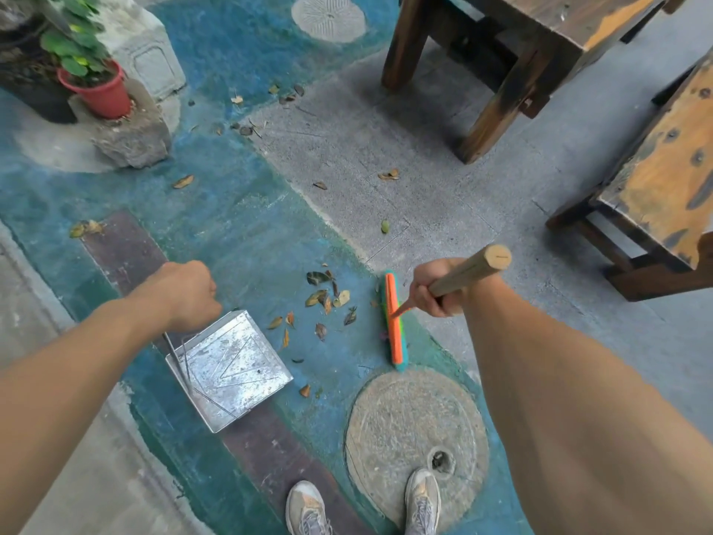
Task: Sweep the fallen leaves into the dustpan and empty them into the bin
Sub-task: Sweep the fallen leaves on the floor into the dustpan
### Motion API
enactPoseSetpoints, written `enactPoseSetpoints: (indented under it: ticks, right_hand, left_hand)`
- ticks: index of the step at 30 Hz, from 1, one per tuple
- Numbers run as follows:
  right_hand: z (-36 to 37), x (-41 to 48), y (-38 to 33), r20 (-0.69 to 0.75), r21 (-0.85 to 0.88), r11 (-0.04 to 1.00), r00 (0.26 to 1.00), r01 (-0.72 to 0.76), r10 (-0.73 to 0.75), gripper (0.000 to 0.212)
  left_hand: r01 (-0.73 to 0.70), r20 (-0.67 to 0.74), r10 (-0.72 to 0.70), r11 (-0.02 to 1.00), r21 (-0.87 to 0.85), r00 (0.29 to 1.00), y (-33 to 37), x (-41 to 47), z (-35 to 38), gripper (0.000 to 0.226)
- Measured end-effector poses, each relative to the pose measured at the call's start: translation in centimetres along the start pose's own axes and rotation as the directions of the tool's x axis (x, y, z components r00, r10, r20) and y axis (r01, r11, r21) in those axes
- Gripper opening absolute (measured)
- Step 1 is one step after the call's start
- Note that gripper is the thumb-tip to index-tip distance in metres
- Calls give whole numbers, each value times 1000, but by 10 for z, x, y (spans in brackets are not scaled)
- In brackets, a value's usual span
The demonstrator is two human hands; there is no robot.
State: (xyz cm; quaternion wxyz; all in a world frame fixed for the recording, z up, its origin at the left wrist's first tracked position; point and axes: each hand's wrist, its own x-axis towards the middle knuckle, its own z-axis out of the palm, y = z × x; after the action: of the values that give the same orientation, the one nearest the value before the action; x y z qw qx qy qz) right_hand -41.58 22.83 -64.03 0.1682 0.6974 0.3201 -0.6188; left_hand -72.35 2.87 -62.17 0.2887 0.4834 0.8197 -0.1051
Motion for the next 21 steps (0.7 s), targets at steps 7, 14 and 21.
enactPoseSetpoints:
  ticks: [7,14,21]
  right_hand:
    - [2,-52,-24,217,-3,999,975,-47,47,48]
    - [-16,-64,-17,-57,-302,943,984,143,-167,18]
    - [-3,-6,-31,-184,-667,694,841,273,-508,19]
  left_hand:
    - [0,-30,-2,997,-76,1000,-20,-16,-6,23]
    - [28,-44,-36,985,-167,998,-38,-38,-12,21]
    - [156,-72,-169,975,-157,983,-42,-52,7,23]
